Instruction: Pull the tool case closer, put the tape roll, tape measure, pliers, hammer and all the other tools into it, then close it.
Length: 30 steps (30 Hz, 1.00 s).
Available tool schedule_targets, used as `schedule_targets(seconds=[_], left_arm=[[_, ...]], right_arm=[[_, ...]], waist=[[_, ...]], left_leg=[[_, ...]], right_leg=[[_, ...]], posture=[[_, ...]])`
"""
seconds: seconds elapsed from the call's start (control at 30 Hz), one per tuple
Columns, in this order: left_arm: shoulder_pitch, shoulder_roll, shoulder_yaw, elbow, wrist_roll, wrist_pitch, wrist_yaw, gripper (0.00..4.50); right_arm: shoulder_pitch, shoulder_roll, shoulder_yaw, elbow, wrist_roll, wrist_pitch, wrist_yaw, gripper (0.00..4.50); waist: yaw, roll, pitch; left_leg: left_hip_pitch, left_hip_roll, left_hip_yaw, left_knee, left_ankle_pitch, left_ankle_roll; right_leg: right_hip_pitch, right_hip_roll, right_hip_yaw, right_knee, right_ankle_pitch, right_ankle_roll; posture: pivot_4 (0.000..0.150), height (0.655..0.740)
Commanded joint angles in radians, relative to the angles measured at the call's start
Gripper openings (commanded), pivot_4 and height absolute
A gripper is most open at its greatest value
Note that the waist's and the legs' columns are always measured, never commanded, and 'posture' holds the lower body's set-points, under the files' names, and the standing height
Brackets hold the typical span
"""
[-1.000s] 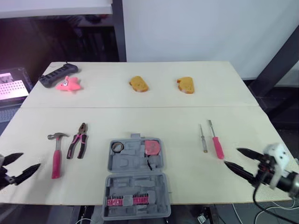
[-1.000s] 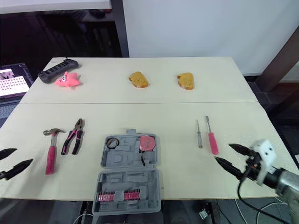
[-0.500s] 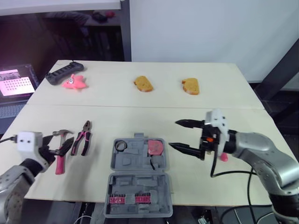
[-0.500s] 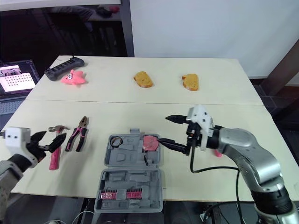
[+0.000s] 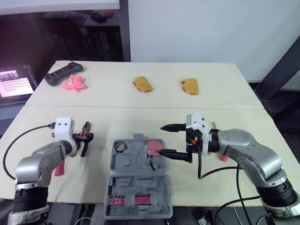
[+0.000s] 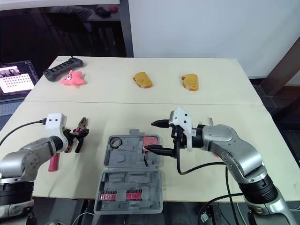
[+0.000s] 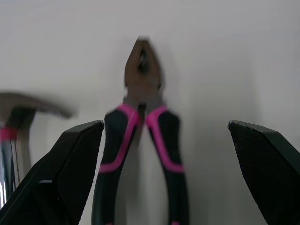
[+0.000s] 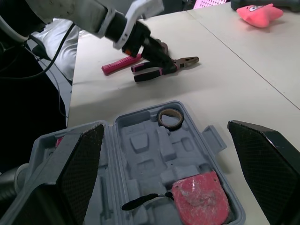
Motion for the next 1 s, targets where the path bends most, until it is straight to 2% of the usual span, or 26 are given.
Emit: schedule_targets(seconds=[0.03,0.47,0.8,0.9,0.97,1.0], left_arm=[[-0.036,0.003,-0.005,0.007,0.026,0.0,0.003,4.5],[-0.163,0.002,-0.11,0.264,0.142,-0.005,-0.033,4.5],[-0.163,-0.02,-0.129,0.295,0.174,0.006,-0.071,4.5],[-0.152,-0.032,-0.118,0.28,0.174,0.015,-0.07,3.65],[-0.146,-0.037,-0.113,0.273,0.178,0.019,-0.069,2.67],[-0.143,-0.038,-0.112,0.27,0.181,0.02,-0.069,2.42]], right_arm=[[-0.003,0.004,-0.01,-0.036,0.003,0.001,-0.013,4.46],[-0.004,0.032,-0.001,-0.074,0.014,0.037,-0.067,4.46],[-0.017,0.038,0.004,-0.073,0.008,0.053,-0.086,4.46],[-0.021,0.039,0.008,-0.07,0.004,0.054,-0.091,4.5],[-0.026,0.042,0.009,-0.067,0.003,0.055,-0.092,4.5],[-0.028,0.042,0.01,-0.065,0.002,0.055,-0.092,4.5]], waist=[[0.001,0.0,0.0],[0.001,0.002,-0.001],[0.0,0.006,-0.003],[0.0,0.007,-0.004],[0.0,0.007,-0.004],[0.0,0.007,-0.004]], left_leg=[[0.0,0.0,0.0,0.0,0.0,0.0],[0.001,0.0,0.0,0.0,0.0,0.0],[0.002,0.0,-0.001,0.0,0.0,0.0],[0.002,0.0,0.0,0.0,0.0,0.0],[0.001,0.0,0.0,0.0,0.0,0.0],[0.001,0.0,-0.001,0.0,0.0,0.0]], right_leg=[[0.0,0.0,0.0,0.0,0.0,0.0],[0.001,0.0,0.0,0.0,0.0,0.0],[0.002,0.0,-0.001,0.0,0.0,0.0],[0.002,0.0,0.0,0.0,0.0,0.0],[0.002,0.0,0.0,0.0,0.0,0.0],[0.002,0.0,0.0,0.0,0.0,0.0]], posture=[[0.15,0.74],[0.15,0.74],[0.15,0.74],[0.15,0.74],[0.15,0.74],[0.15,0.74]])
